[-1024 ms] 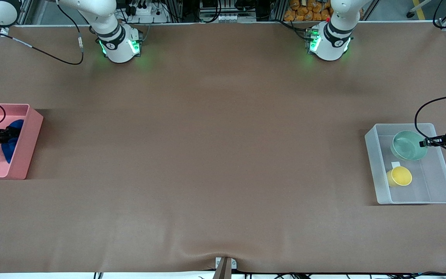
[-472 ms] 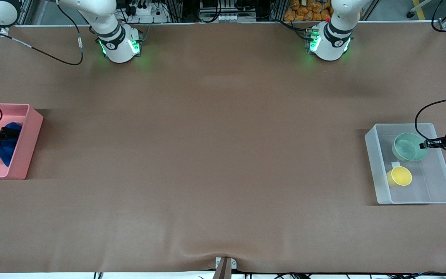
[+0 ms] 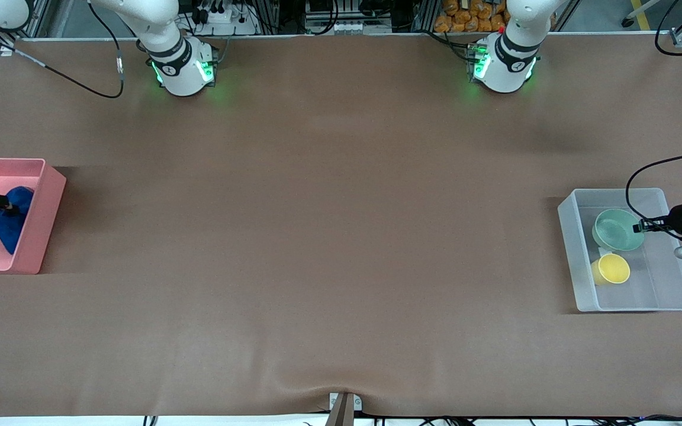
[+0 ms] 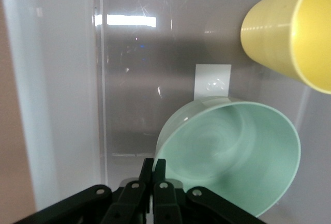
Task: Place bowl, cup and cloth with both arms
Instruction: 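Release the bowl with the left gripper while the right gripper releases the cloth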
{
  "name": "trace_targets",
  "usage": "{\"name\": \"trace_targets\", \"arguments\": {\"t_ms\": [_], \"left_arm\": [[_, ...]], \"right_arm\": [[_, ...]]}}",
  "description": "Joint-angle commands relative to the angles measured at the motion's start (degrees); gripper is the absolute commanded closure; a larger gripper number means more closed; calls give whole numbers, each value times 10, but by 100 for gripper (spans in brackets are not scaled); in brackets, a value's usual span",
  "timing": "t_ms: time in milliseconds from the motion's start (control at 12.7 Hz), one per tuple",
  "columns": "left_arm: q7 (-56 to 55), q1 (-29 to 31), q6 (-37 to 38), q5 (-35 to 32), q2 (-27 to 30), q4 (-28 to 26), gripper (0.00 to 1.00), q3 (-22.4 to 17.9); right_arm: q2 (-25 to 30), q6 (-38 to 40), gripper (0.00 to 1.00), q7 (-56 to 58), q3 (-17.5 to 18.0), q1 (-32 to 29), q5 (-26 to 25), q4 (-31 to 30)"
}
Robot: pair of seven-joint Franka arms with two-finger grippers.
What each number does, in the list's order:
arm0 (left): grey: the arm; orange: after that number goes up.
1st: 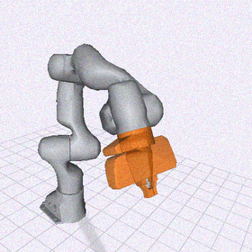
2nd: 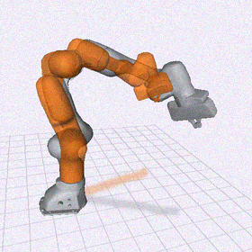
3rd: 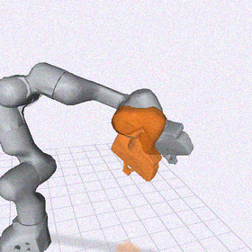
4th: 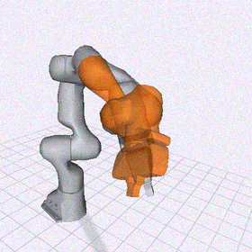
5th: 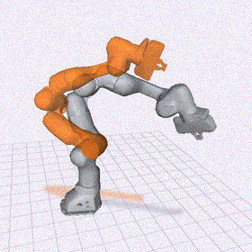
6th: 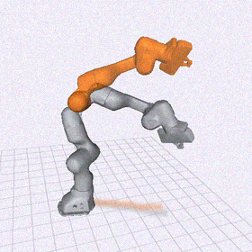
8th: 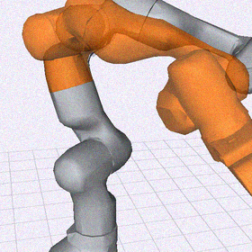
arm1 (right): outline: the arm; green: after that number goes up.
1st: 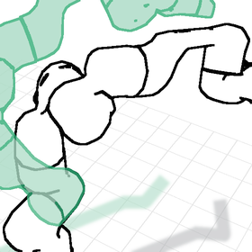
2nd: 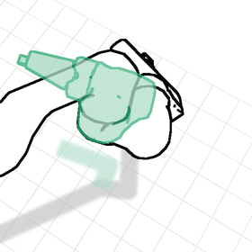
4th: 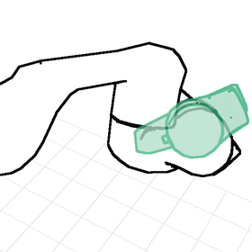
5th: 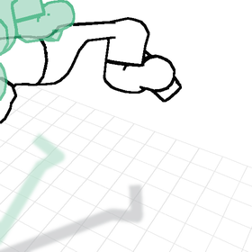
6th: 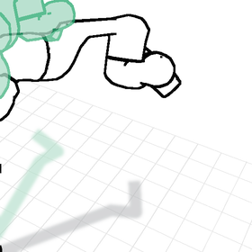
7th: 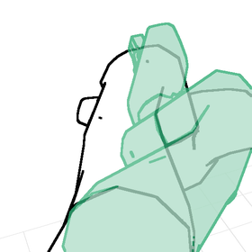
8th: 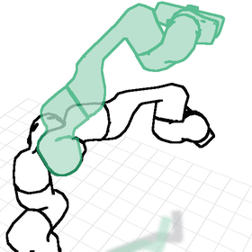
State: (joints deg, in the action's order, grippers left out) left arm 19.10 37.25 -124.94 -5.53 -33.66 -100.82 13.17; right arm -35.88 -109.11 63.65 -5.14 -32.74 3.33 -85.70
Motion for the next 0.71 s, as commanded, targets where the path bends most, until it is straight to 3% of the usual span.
{"name": "trace_targets", "arguments": {"t_ms": [0,472,630], "left_arm": [[-3,0,-37,-15,3,-27,100,2],[-63,-4,-45,-87,5,-39,100,9],[-62,-11,-45,-87,5,-38,53,9]], "right_arm": [[70,97,0,-81,1,30,-54,6],[142,345,0,-236,2,145,-104,110],[178,396,0,-329,1,201,-105,111]]}}
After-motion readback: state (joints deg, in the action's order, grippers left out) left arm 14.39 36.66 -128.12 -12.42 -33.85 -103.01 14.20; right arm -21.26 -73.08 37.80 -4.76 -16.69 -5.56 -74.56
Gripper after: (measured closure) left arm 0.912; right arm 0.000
